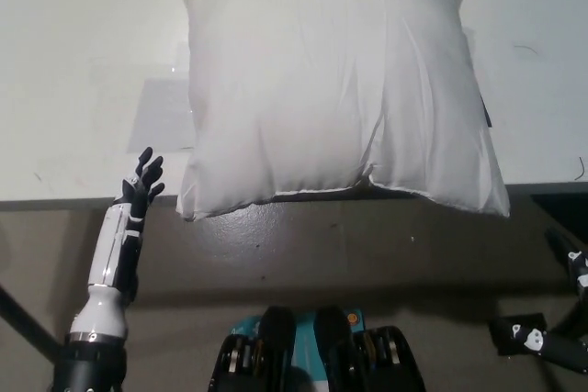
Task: The robot uses both hands to lift the pillow and then drops it on the table
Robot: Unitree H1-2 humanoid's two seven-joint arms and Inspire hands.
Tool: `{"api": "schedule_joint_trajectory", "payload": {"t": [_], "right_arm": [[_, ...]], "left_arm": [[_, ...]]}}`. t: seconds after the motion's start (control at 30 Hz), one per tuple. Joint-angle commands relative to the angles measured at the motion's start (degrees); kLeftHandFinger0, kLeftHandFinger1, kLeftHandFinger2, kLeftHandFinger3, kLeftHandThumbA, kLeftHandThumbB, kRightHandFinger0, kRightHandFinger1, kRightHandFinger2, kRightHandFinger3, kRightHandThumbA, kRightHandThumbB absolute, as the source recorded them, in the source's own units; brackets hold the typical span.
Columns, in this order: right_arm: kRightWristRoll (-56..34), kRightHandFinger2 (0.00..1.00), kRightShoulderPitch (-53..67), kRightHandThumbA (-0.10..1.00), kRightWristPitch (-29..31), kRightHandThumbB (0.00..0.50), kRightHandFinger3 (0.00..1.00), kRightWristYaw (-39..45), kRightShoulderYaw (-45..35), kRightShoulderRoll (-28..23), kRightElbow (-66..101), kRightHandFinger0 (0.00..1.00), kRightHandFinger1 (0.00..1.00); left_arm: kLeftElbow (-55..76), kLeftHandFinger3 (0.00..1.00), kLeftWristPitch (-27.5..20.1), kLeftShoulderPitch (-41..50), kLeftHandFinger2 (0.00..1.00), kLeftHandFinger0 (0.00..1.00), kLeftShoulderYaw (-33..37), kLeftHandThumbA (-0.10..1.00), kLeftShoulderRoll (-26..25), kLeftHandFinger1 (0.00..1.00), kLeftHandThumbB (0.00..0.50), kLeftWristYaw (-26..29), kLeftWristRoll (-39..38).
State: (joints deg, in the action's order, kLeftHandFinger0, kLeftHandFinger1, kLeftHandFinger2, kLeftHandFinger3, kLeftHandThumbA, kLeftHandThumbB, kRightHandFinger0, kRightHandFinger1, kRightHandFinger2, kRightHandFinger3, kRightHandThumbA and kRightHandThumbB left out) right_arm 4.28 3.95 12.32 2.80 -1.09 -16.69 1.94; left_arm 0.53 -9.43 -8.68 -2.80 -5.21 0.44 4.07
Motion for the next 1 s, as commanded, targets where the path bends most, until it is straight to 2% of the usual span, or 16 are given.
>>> {"api": "schedule_joint_trajectory", "payload": {"t": [0.0,0.07,0.1,0.13,0.17,0.23,0.37,0.4,0.5,0.53,0.6,0.67,0.8,0.9,0.93,0.97], "right_arm": [[0.08,1.0,-1.24,1.0,3.22,0.308,1.0,0.72,-0.36,-0.82,1.1,1.0,1.0],[-0.52,1.0,-1.03,1.0,3.32,0.332,1.0,1.22,-0.75,-1.63,1.3,1.0,1.0],[-0.76,1.0,-0.96,1.0,4.51,0.382,1.0,0.79,-1.06,-1.28,1.68,1.0,1.0],[-0.81,1.0,-1.27,1.0,4.71,0.387,1.0,0.71,-1.13,-1.22,1.54,1.0,1.0],[-2.45,1.0,-1.45,1.0,5.01,0.431,1.0,1.51,-1.32,-1.62,2.21,1.0,1.0],[-4.43,1.0,-2.88,1.0,6.46,0.47,1.0,1.66,-2.07,-1.51,2.94,1.0,1.0],[-5.15,1.0,-5.23,1.0,6.32,0.454,1.0,1.34,-3.74,-1.88,6.02,1.0,1.0],[-5.07,1.0,-6.27,1.0,5.67,0.469,1.0,1.3,-4.21,-2.2,7.01,1.0,1.0],[-5.99,1.0,-10.67,1.0,1.45,0.478,1.0,1.72,-5.45,-3.3,10.53,1.0,1.0],[-6.54,1.0,-13.23,1.0,-1.44,0.449,1.0,1.79,-6.05,-4.07,12.56,1.0,1.0],[-6.46,1.0,-17.94,1.0,-6.93,0.49,1.0,1.65,-7.01,-5.17,15.44,1.0,1.0],[-6.32,1.0,-24.64,1.0,-11.41,0.48,1.0,1.29,-7.93,-6.35,15.79,1.0,1.0],[-4.63,1.0,-31.77,1.0,-12.15,0.449,1.0,2.03,-7.29,-7.44,11.73,1.0,1.0],[-4.06,1.0,-37.18,1.0,-14.35,0.475,1.0,2.52,-6.48,-7.78,8.04,1.0,1.0],[-4.43,1.0,-37.98,1.0,-14.91,0.42,1.0,2.78,-6.41,-7.78,7.24,1.0,1.0],[-4.7,1.0,-38.99,1.0,-15.18,0.462,1.0,2.86,-6.39,-7.56,5.9,1.0,1.0]], "left_arm": [[1.27,1.0,-2.43,-1.22,1.0,1.0,-0.36,1.0,-0.19,1.0,0.135,0.56,-0.27],[1.42,1.0,-2.47,-0.98,1.0,1.0,-0.04,1.0,0.41,1.0,0.132,0.76,0.07],[1.66,1.0,-2.54,-1.08,1.0,1.0,-0.17,1.0,0.24,1.0,0.118,0.7,0.02],[1.56,1.0,-2.54,-1.46,1.0,1.0,-0.23,1.0,0.18,1.0,0.117,0.7,0.04],[1.62,1.0,-2.71,-1.63,1.0,1.0,-0.34,1.0,0.13,1.0,0.111,0.82,0.15],[1.71,1.0,-2.15,-2.91,1.0,1.0,-1.22,1.0,0.05,1.0,0.178,1.65,0.27],[1.06,1.0,-1.41,-5.23,1.0,1.0,-2.18,1.0,0.0,1.0,0.189,1.35,-1.26],[0.81,1.0,-1.38,-5.97,1.0,1.0,-2.31,1.0,-0.05,1.0,0.2,1.36,-1.26],[1.0,1.0,-1.35,-7.57,1.0,1.0,-3.08,1.0,-0.21,1.0,0.2,1.46,-1.78],[1.15,1.0,-1.49,-8.4,1.0,1.0,-3.36,1.0,-0.35,1.0,0.24,1.91,-1.12],[2.47,1.0,-0.03,-9.69,1.0,1.0,-3.91,1.0,-0.41,1.0,0.266,2.08,-0.71],[2.84,1.0,1.09,-11.74,1.0,1.0,-4.6,1.0,-0.78,1.0,0.226,1.86,-1.2],[2.88,1.0,2.06,-14.6,1.0,1.0,-5.44,1.0,-0.97,1.0,0.209,2.05,-1.25],[0.45,1.0,2.67,-18.23,1.0,1.0,-5.83,1.0,-1.55,1.0,0.244,1.9,-1.99],[-0.23,1.0,3.27,-19.39,1.0,1.0,-6.01,1.0,-1.5,1.0,0.248,2.09,-2.16],[-0.74,1.0,3.78,-20.32,1.0,1.0,-6.21,1.0,-1.36,1.0,0.248,2.3,-2.3]]}}
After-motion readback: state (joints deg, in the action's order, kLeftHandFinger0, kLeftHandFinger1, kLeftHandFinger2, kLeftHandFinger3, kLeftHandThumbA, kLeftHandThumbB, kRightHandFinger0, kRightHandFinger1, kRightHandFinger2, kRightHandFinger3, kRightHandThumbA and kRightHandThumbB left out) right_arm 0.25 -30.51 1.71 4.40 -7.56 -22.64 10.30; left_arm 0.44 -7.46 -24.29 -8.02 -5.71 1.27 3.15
